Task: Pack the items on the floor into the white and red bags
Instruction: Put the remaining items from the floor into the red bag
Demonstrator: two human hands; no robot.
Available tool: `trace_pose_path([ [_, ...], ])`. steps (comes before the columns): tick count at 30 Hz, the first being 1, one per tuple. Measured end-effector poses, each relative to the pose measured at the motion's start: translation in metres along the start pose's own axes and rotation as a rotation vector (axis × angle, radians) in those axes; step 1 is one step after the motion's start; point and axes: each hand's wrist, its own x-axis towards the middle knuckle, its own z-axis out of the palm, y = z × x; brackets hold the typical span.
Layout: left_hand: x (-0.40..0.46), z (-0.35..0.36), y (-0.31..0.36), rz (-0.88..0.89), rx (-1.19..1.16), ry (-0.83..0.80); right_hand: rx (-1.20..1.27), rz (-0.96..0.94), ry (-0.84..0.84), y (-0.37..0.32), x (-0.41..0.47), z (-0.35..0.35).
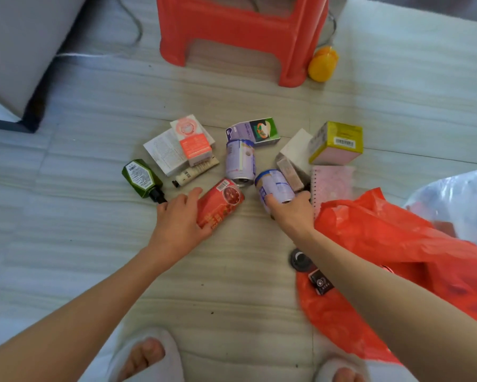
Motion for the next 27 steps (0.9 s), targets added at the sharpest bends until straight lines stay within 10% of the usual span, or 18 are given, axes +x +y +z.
trace_pose_path([
  [8, -0.019, 0.017, 0.035, -0.06, 0.051, -0.233, 0.017, 0.037, -0.111, 0.017, -0.048, -0.043],
  [17, -0.045, 0.0, 0.053, -0.246, -0.512, -0.235, -0.06, -0.099, -0.128, 0.075, -0.095, -0.114],
  [27, -0.075, -0.043, 0.152, 0.09, -0.547, -0.528, -0.207, -0.27, 0.29, 0.158, -0.114, -0.181],
])
